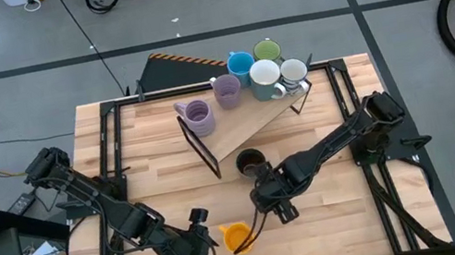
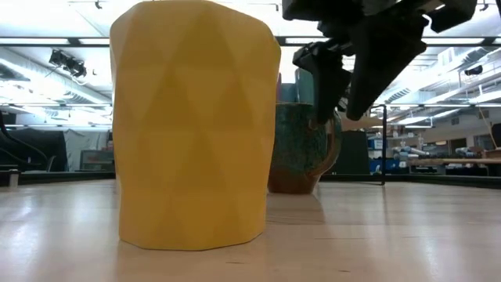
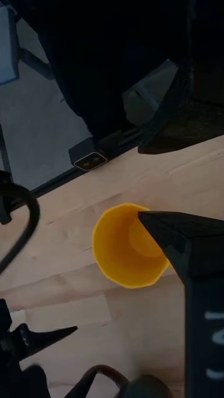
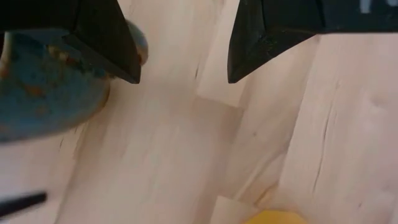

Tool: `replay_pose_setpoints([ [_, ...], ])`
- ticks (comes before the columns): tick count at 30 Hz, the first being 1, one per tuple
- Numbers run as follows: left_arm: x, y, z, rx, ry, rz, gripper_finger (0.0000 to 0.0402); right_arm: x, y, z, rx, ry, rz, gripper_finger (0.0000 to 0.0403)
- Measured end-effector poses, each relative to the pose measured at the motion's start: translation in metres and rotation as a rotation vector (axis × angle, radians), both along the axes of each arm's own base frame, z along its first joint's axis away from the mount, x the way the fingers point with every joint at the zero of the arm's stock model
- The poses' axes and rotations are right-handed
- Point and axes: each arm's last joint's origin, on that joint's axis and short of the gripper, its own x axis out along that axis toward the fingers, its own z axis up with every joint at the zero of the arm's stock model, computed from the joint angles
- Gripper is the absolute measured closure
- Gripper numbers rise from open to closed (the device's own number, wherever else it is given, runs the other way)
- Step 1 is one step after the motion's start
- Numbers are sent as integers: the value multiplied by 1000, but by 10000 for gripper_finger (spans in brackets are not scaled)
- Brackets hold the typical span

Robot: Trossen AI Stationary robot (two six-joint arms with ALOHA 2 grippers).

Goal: Place coffee mugs
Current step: Put the dark green mug on the shelf

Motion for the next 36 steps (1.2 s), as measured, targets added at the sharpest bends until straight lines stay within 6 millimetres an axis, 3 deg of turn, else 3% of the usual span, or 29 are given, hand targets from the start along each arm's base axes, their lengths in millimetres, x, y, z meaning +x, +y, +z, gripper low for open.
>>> replay_pose_setpoints([
  [7,-1,0,0,3,3,-2,235,-14,7,5,25,42,-245,157],
  [15,-2,1,-2,92,-16,-70,235,-30,29,6,-112,-103,-480,157],
  [19,-5,1,-12,202,-67,-94,235,-40,37,-1,-161,-175,-571,157],
  [27,-23,21,-31,148,-150,-35,235,-54,53,-13,-155,-378,-742,157],
  [36,-54,53,-43,114,-219,173,235,-65,52,-34,-171,-568,-872,158],
])
